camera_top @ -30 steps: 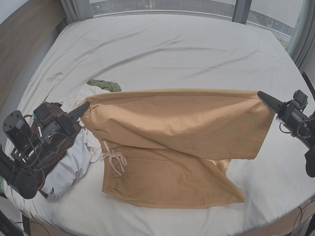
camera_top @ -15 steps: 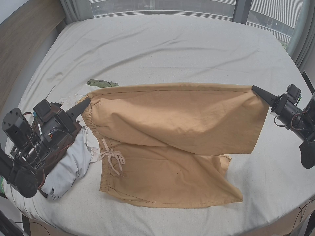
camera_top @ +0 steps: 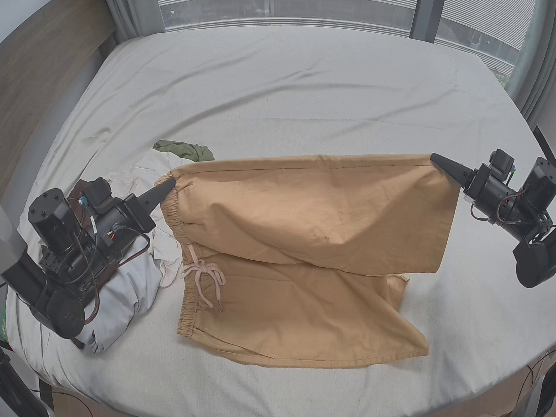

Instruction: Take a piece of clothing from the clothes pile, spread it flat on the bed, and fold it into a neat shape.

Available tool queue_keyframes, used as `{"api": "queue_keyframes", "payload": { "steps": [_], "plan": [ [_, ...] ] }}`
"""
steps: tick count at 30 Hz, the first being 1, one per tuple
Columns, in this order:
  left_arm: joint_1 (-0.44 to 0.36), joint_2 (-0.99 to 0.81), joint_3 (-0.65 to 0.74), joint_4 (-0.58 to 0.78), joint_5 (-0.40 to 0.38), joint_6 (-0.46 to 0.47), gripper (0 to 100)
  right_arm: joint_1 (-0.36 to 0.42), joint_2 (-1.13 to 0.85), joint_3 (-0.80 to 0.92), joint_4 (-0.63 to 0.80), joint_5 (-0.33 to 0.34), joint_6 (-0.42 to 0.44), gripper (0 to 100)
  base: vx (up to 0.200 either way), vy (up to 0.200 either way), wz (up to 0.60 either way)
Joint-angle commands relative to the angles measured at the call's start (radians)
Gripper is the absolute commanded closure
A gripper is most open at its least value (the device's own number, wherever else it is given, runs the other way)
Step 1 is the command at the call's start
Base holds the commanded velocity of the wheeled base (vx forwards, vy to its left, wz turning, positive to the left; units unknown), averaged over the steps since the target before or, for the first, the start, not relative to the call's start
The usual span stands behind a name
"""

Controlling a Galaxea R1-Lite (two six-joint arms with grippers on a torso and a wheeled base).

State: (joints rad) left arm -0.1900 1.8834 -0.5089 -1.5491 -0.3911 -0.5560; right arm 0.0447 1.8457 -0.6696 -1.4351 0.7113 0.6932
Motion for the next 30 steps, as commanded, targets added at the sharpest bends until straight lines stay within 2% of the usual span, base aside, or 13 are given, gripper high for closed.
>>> {"api": "queue_keyframes", "payload": {
  "steps": [1, 12, 16, 21, 30],
  "plan": [
    [0.001, 0.045, -0.029, 0.000, 0.000, -0.002, 100, 0.001, 0.053, -0.033, -0.001, 0.000, 0.000, 100, 0.000, 0.000, 0.00],
    [0.007, 0.126, -0.109, -0.002, 0.003, -0.007, 100, 0.003, 0.124, -0.166, 0.051, 0.000, 0.006, 100, 0.000, 0.000, 0.00],
    [0.007, 0.131, -0.151, -0.002, 0.001, -0.064, 100, 0.009, 0.145, -0.217, 0.068, 0.004, 0.045, 100, 0.000, 0.000, 0.00],
    [0.014, 0.145, -0.189, -0.002, 0.003, -0.107, 100, 0.011, 0.184, -0.275, 0.091, 0.004, 0.046, 100, 0.000, 0.000, 0.00],
    [0.047, 0.218, -0.237, -0.002, 0.005, -0.110, 100, 0.006, 0.244, -0.372, 0.151, 0.002, 0.046, 100, 0.000, 0.000, 0.00]
  ]
}}
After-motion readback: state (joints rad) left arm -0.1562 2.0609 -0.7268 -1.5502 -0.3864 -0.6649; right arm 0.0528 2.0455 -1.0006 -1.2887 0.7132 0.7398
